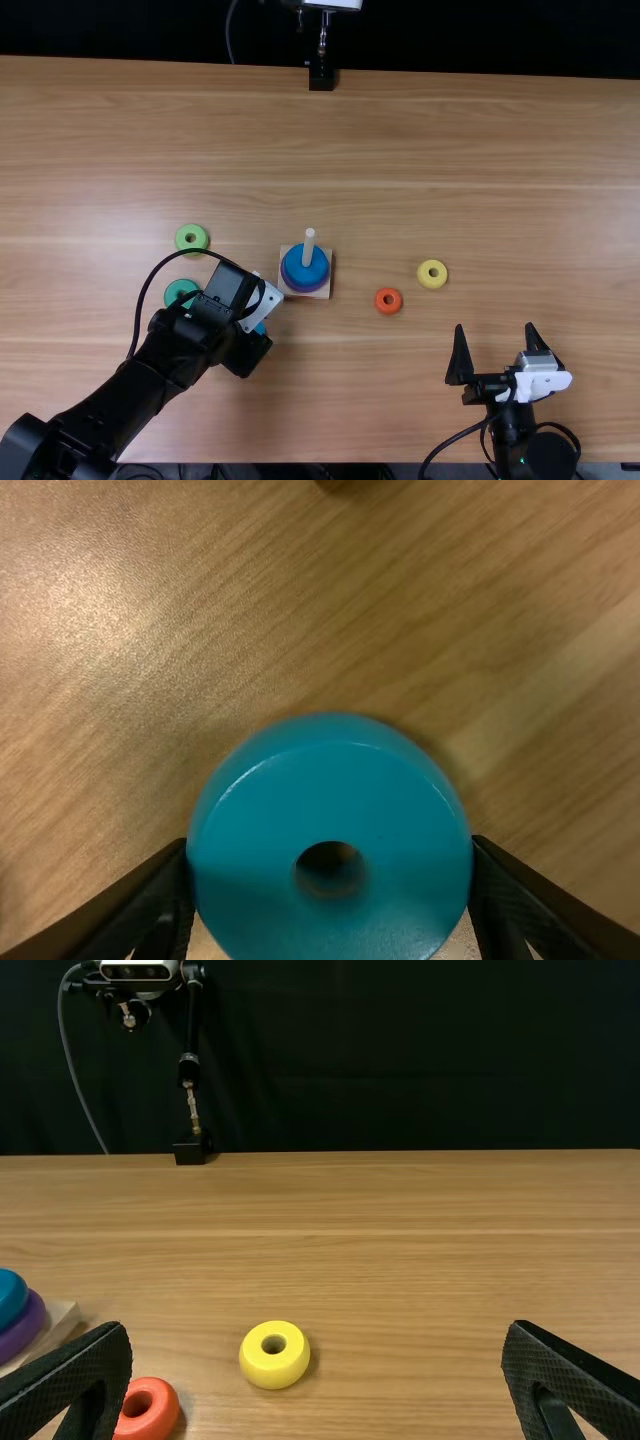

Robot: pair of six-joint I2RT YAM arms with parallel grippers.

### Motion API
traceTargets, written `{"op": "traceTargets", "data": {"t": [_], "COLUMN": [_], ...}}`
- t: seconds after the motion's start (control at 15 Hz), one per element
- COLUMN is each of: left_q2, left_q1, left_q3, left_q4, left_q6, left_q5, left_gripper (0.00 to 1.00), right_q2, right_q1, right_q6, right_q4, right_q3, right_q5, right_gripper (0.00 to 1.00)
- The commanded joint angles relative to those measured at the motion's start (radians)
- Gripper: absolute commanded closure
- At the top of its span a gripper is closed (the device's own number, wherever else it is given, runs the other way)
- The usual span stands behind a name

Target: Build the Hanoi tower: stack the rings onto the peg from bottom to top in this color order: purple, dark blue, light blue, dark green, light green, yellow, orange.

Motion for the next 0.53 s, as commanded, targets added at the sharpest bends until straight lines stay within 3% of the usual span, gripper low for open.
{"op": "traceTargets", "data": {"t": [0.0, 0.13, 0.47], "left_q2": [0.002, -0.002, 0.003], "left_q1": [-0.009, -0.005, 0.019], "left_q3": [0.075, 0.173, 0.515], "left_q4": [-0.002, -0.079, -0.536], "left_q6": [-0.028, -0.086, -0.089], "left_q5": [0.003, 0.001, 0.001], "left_gripper": [1.00, 1.00, 1.00], "right_q2": [-0.013, -0.013, -0.013], "right_q1": [-0.010, -0.010, -0.010], "right_q6": [-0.005, -0.005, -0.005], "right_q4": [0.003, 0.003, 0.003], "right_q3": [-0.010, -0.010, -0.010], "right_q5": [-0.002, -0.002, -0.002], "right_gripper": [0.00, 0.00, 0.00]}}
